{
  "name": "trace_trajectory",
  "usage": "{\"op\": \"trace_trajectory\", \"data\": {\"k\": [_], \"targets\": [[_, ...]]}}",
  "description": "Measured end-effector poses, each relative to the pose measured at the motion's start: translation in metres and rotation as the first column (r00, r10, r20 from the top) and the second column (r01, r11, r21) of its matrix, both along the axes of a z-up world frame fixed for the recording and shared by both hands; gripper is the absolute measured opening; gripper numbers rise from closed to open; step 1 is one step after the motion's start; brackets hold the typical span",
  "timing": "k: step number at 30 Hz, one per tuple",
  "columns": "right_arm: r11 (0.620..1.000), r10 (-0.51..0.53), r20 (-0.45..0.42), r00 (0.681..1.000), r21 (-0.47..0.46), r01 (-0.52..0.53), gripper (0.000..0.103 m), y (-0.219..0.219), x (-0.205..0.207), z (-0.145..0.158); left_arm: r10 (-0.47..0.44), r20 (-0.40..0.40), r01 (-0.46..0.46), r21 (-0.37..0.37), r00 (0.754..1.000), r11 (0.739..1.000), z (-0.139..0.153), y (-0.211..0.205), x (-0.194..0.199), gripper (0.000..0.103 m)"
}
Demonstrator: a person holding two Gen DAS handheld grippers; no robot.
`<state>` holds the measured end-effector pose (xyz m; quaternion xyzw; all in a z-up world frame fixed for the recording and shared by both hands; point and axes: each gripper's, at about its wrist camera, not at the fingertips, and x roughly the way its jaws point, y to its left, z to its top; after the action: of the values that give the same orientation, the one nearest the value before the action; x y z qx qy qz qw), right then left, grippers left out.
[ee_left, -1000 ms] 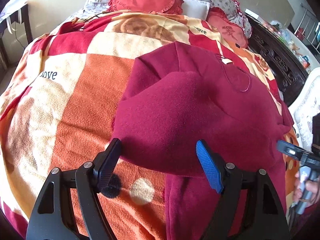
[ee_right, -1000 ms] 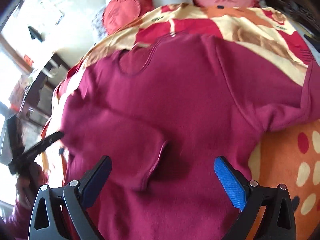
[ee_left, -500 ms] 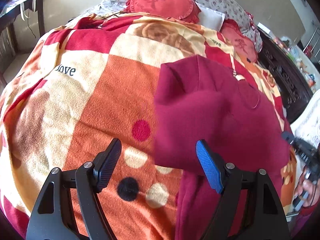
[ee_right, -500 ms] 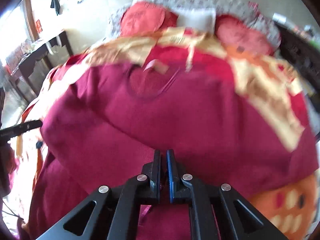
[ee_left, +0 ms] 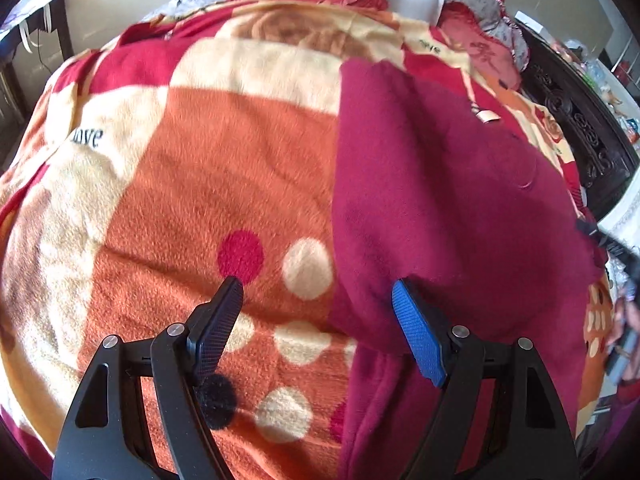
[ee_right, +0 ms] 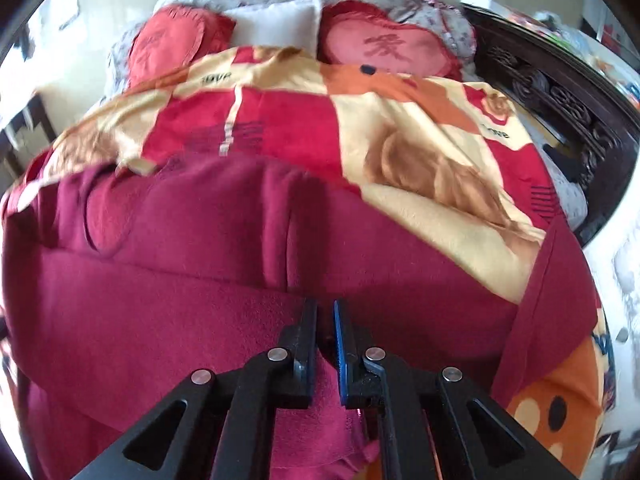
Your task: Fold small clothes
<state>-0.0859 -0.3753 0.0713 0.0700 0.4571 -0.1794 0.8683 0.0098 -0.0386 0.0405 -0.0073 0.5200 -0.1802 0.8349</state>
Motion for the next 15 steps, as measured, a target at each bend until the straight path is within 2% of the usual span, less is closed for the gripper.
{"op": "trace_trajectory", "data": {"k": [2, 3, 4, 5, 7, 9, 12, 15], "targets": [[1.0, 0.007, 0.092, 0.996, -0.007, -0.006, 0.027, 0.009, -0.006, 0.024, 0.006, -0.003, -0.006, -0.011, 1.0, 1.0, -0.002, 0.002, 0.001, 0.078], [1.0, 0.018, 0.124, 0.992, 0.001, -0.019, 0.049, 0.015, -0.007, 0.031, 0.01, -0.001, -0.01, -0.012, 1.0, 1.0, -0.002, 0.003, 0.002, 0.078], [0.999, 0.043, 0.167, 0.985, 0.021, -0.047, 0.062, 0.025, -0.006, 0.042, 0.014, 0.002, -0.014, -0.012, 1.0, 1.0, -0.002, 0.004, 0.002, 0.078], [0.994, 0.087, 0.209, 0.974, 0.053, -0.1, 0.063, 0.036, -0.003, 0.051, 0.02, 0.005, -0.019, -0.011, 1.0, 1.0, -0.003, 0.005, 0.003, 0.078], [0.952, 0.224, 0.253, 0.941, 0.151, -0.267, 0.063, 0.066, 0.014, 0.059, 0.027, 0.0, -0.027, -0.018, 1.0, 0.999, -0.005, 0.007, 0.003, 0.078], [0.879, 0.365, 0.243, 0.899, 0.227, -0.419, 0.062, 0.11, 0.041, 0.055, 0.034, -0.005, -0.034, -0.026, 0.999, 0.999, -0.007, 0.008, 0.003, 0.078], [0.818, 0.472, 0.228, 0.852, 0.246, -0.519, 0.042, 0.161, 0.072, 0.042, 0.034, -0.006, -0.035, -0.033, 0.999, 0.999, -0.007, 0.009, 0.003, 0.078], [0.775, 0.552, 0.181, 0.814, 0.25, -0.58, 0.038, 0.205, 0.104, 0.021, 0.029, -0.006, -0.029, -0.031, 1.0, 0.999, -0.005, 0.012, 0.002, 0.078]]}}
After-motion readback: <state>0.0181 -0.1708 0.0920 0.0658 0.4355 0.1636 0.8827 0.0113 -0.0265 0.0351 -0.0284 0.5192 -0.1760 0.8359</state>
